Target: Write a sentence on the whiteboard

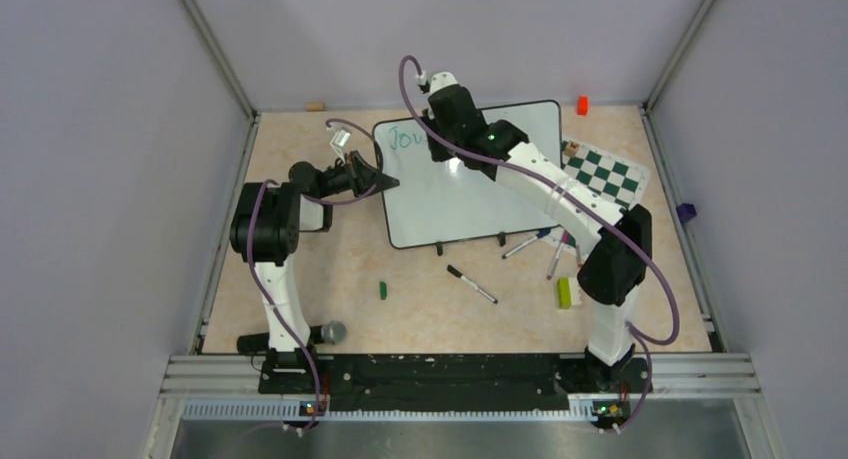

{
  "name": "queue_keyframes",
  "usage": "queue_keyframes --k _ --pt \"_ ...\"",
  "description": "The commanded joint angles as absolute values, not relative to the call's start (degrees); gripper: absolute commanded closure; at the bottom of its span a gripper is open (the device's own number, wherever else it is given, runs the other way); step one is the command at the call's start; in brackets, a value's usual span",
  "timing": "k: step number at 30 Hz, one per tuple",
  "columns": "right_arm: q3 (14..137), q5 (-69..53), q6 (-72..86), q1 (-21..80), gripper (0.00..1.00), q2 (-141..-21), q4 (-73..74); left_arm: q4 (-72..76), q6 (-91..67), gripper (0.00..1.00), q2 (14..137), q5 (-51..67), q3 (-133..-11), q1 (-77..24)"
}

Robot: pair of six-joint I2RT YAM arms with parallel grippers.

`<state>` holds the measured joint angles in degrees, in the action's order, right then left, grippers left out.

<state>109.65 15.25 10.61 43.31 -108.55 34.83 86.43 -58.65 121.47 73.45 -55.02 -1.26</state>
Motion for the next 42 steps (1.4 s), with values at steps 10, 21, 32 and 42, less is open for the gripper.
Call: queue_keyframes --k 10,21,32,42 --pt "114.7 17.2 9.4 41.7 1.0 -111.5 35.3 92.7 -52.3 1.0 122.7 83.1 -54.1 -3.1" --pt "111.6 14.9 10.0 41.7 1.0 -109.6 36.4 92.7 -52.3 1.0 122.6 83.0 -54.1 -3.1" --pt "108.0 13.9 10.0 41.7 1.0 -107.4 36.5 92.7 -52.3 1.0 122.5 83.0 -54.1 -3.1" --pt "106.0 11.8 9.9 41.7 1.0 -106.7 37.3 92.7 -52.3 1.0 122.5 83.0 -54.1 -3.1"
